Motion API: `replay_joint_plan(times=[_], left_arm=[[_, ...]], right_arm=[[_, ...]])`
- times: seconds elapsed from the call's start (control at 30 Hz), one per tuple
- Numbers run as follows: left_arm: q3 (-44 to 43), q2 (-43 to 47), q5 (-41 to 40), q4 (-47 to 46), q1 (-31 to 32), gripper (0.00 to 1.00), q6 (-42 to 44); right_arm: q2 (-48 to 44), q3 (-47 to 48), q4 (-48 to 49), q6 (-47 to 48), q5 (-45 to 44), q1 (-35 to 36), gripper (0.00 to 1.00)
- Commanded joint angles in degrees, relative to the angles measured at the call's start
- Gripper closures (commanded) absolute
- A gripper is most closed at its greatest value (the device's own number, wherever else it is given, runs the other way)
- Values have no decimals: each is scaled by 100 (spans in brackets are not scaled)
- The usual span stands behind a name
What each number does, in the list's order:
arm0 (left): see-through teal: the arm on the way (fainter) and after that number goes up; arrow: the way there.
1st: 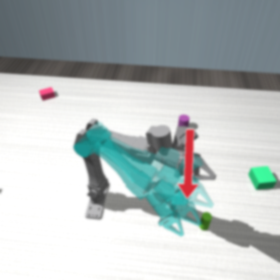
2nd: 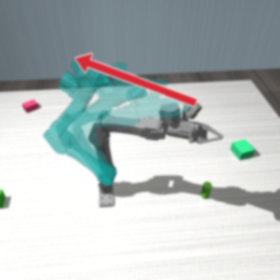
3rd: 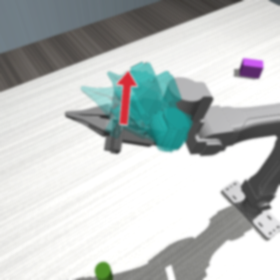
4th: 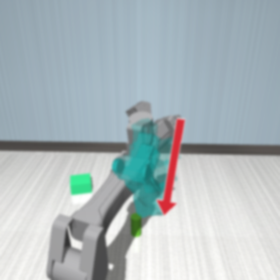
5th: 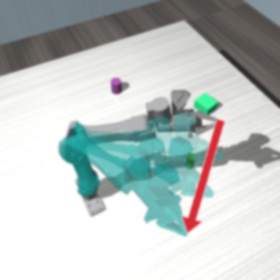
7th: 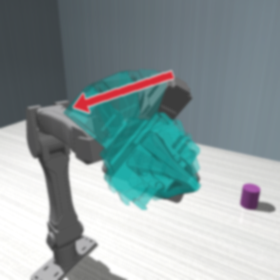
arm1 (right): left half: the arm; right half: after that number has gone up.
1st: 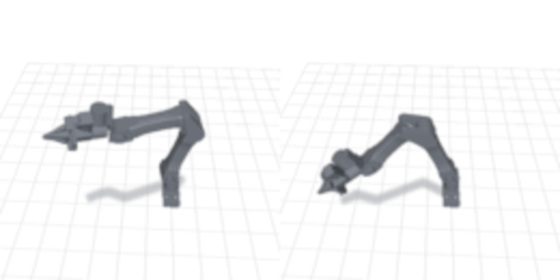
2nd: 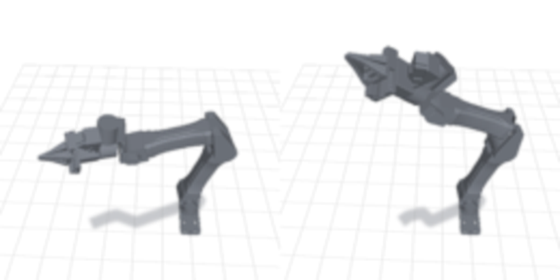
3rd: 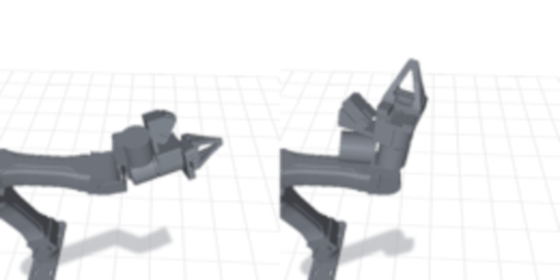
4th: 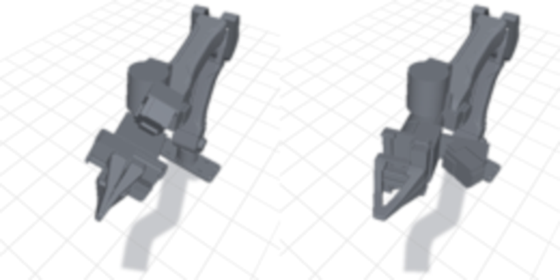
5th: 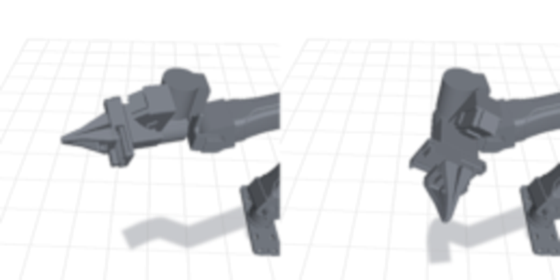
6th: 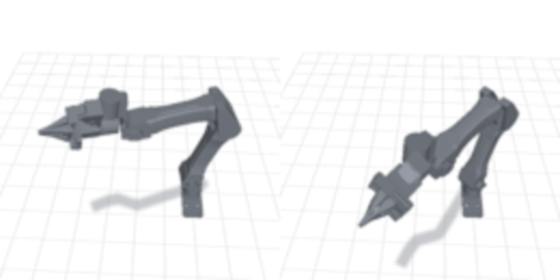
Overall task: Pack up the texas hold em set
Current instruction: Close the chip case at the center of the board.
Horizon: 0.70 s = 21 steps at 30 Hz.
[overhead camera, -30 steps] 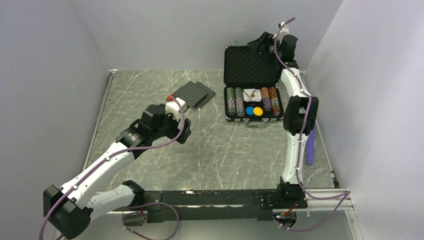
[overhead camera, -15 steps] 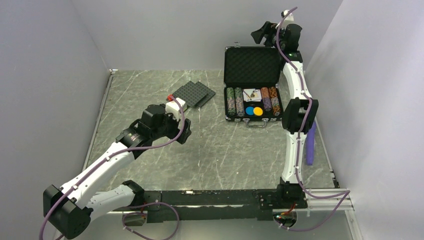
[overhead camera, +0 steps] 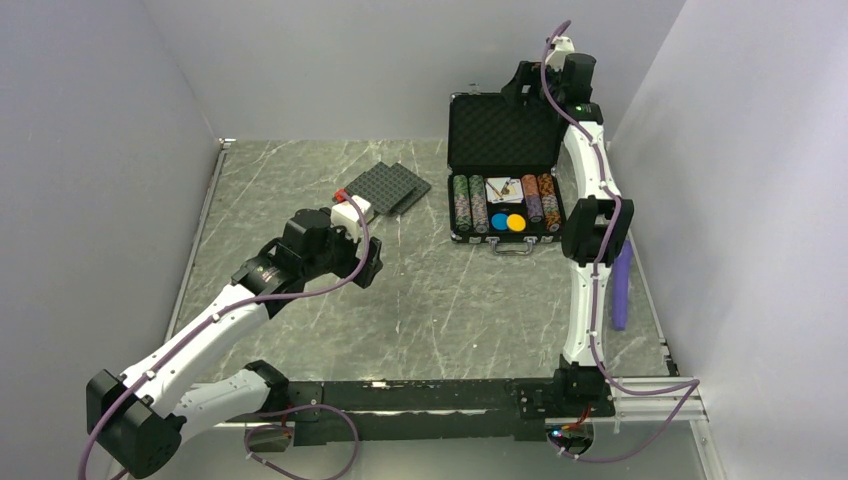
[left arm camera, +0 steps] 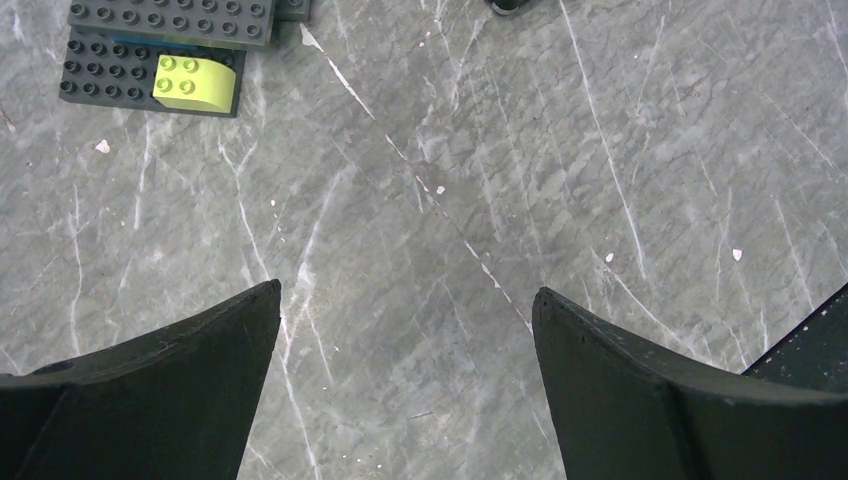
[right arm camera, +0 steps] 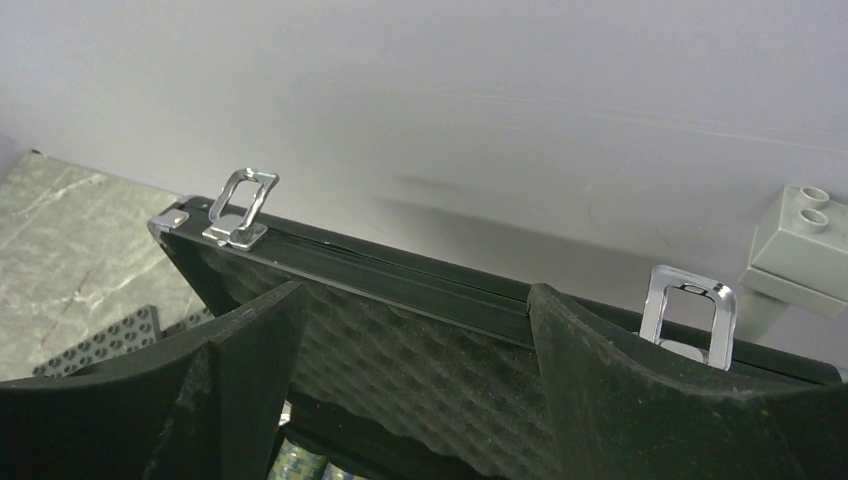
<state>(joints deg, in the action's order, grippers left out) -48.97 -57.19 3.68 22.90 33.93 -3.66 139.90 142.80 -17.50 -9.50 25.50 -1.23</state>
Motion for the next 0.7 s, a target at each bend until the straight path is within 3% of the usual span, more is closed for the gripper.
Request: replay_joint_plan(times=[0.0,0.17,0.5,0.67], left_arm=[[-68,75,5,-198,-26,0,65],[-69,104,-7,-193,-23,1,64],[-43,221,9,-221,-25,1,50],[-42,261,11,-215,-21,1,34]], right_arm=[[-188,-2,-1345,484,-110,-6,14],[-245,65,-2084,770,-59,-5,14],[-834,-676,-2983,1130,93,15,18],[-1610,-1853,-2879,1086,162,163,20]])
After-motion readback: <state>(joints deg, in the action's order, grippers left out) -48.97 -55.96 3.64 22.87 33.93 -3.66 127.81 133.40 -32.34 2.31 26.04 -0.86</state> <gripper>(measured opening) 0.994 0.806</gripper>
